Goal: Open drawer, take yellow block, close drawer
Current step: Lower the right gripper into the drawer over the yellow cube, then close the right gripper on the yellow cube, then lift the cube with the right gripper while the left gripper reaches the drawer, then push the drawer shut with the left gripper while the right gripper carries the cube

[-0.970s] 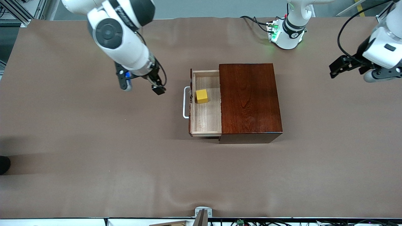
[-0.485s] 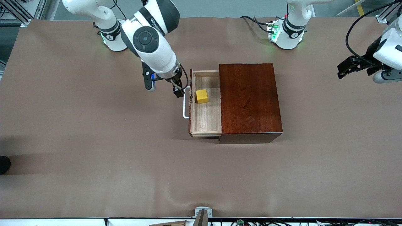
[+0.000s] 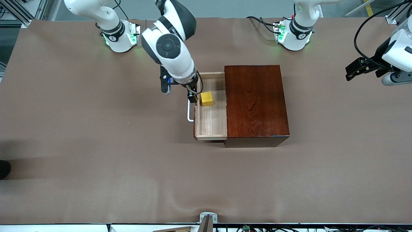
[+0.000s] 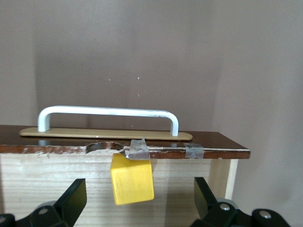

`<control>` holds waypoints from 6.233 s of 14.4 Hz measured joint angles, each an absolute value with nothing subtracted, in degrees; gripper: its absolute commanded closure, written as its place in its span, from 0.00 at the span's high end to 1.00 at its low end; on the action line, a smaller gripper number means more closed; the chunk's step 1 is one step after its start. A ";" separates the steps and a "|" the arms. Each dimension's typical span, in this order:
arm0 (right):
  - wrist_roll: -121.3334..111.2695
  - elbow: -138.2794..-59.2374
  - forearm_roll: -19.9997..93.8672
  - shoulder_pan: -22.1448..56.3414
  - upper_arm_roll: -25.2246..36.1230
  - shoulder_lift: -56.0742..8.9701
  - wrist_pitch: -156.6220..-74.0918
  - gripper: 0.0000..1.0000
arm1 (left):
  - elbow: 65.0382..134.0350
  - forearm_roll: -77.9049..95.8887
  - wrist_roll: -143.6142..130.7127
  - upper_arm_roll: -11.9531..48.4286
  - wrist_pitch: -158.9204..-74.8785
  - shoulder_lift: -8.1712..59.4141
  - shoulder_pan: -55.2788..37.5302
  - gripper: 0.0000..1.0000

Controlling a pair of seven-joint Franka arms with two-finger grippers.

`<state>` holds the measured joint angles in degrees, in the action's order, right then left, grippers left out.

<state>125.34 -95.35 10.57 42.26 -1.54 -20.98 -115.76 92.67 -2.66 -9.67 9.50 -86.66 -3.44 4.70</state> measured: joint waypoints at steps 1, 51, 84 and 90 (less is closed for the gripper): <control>126.30 -95.35 10.37 42.81 -1.54 -21.78 -116.82 1.00 | 92.67 -2.66 -9.67 9.50 -86.66 -3.45 4.72 1.00; 101.91 -85.48 5.69 35.03 0.09 -24.16 -103.18 0.06 | 87.23 -2.72 -47.94 38.11 -93.36 10.46 -2.27 1.00; 20.50 -113.35 0.80 4.11 0.64 -16.83 -120.71 0.09 | 68.59 -19.26 -113.22 9.52 -125.24 47.92 -50.88 1.00; 5.83 -121.29 0.24 -3.48 0.70 -16.83 -132.83 0.07 | 66.41 -19.28 -114.02 8.38 -114.19 48.03 -50.76 1.00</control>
<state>5.83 -121.29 0.24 -3.48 0.70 -16.83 -132.83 66.41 -19.28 -114.02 8.38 -114.19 48.03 -50.76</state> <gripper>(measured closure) 0.445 0.000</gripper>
